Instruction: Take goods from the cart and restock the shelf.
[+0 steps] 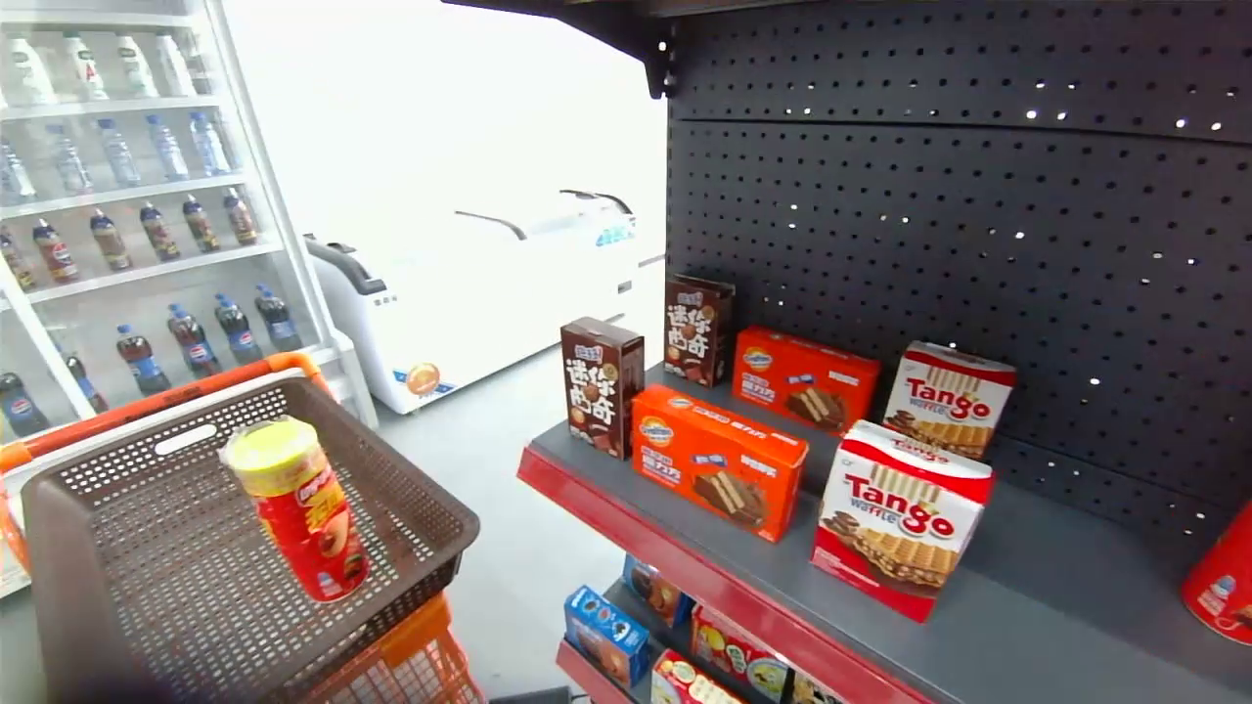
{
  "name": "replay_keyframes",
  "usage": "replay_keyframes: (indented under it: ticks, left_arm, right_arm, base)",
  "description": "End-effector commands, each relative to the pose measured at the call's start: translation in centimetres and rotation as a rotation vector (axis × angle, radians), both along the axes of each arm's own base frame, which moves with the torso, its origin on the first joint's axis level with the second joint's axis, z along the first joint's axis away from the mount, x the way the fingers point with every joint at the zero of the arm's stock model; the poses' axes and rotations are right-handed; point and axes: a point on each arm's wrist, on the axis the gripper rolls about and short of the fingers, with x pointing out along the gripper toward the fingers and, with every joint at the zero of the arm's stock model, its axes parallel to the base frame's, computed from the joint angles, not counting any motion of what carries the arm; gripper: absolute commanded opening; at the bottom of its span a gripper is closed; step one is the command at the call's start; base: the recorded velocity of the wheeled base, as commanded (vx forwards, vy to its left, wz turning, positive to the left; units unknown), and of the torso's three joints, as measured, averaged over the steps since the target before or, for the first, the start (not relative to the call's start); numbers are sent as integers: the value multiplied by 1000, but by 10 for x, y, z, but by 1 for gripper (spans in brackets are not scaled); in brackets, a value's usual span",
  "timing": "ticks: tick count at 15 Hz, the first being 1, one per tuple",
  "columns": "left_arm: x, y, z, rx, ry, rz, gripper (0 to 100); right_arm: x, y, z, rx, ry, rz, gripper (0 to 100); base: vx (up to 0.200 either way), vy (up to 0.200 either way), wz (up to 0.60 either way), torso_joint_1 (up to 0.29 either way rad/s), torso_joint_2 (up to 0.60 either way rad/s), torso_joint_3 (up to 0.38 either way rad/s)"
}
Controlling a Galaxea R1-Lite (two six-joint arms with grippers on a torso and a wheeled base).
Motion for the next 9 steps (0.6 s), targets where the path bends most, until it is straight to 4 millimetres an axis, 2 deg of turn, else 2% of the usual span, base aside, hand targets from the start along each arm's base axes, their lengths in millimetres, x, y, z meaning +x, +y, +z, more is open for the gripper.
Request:
replay_keyframes:
  ticks: [1, 9]
  left_arm:
    - [0, 0, 0, 1, 0, 0, 100]
    - [0, 0, 0, 1, 2, -7, 100]
  right_arm:
    - [0, 0, 0, -2, -1, 1, 100]
    - [0, 0, 0, -2, -1, 1, 100]
  base:
    - [0, 0, 0, 0, 0, 0]
    - [0, 0, 0, 0, 0, 0]
